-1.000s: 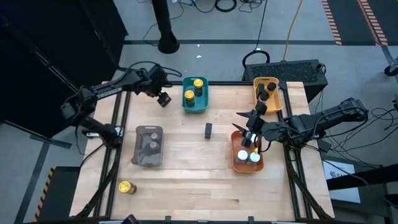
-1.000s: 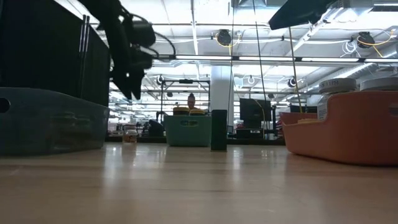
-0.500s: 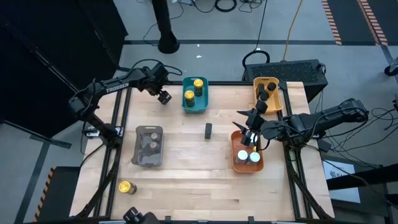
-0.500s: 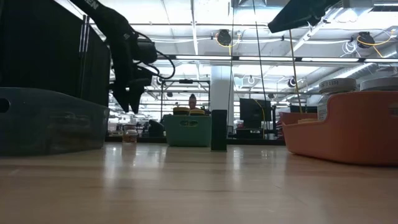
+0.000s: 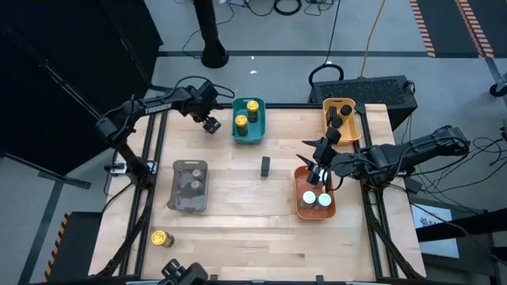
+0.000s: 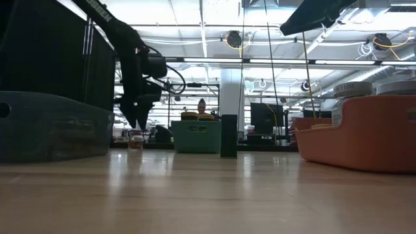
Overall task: Sort spices by type
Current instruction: Put the brown seasoning bottle into the black bin
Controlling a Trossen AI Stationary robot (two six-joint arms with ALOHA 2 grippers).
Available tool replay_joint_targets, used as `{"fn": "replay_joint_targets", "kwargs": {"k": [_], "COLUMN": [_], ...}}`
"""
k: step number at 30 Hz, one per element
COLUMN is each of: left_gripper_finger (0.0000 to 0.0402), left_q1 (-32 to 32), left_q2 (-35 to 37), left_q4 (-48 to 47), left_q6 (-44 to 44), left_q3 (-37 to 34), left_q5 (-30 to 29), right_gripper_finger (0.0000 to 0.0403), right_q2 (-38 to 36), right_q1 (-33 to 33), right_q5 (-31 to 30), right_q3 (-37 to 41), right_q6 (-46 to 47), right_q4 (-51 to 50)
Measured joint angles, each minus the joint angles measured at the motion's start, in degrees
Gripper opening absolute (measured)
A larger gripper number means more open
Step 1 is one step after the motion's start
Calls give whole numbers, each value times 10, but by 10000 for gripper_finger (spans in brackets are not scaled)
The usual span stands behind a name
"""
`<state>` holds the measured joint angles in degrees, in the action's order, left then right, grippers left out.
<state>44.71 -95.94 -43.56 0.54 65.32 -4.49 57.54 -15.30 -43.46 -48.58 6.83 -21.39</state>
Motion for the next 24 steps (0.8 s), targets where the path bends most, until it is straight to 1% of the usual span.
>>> {"fn": "replay_joint_targets", "kwargs": {"k": [16,24], "left_gripper_finger": [274,274], "left_q1": [3,2], "left_q2": [-54,-59], "left_q4": [10,9], "left_q6": [2,5], "left_q3": [0,0], "left_q5": [-1,-2], "right_gripper_finger": [203,203], "right_q2": [0,0], "right_q1": [0,0], "right_q5": [0,0], "right_q3": [0,0], "right_q6": [0,11], "right_q4": [-7,-18]}}
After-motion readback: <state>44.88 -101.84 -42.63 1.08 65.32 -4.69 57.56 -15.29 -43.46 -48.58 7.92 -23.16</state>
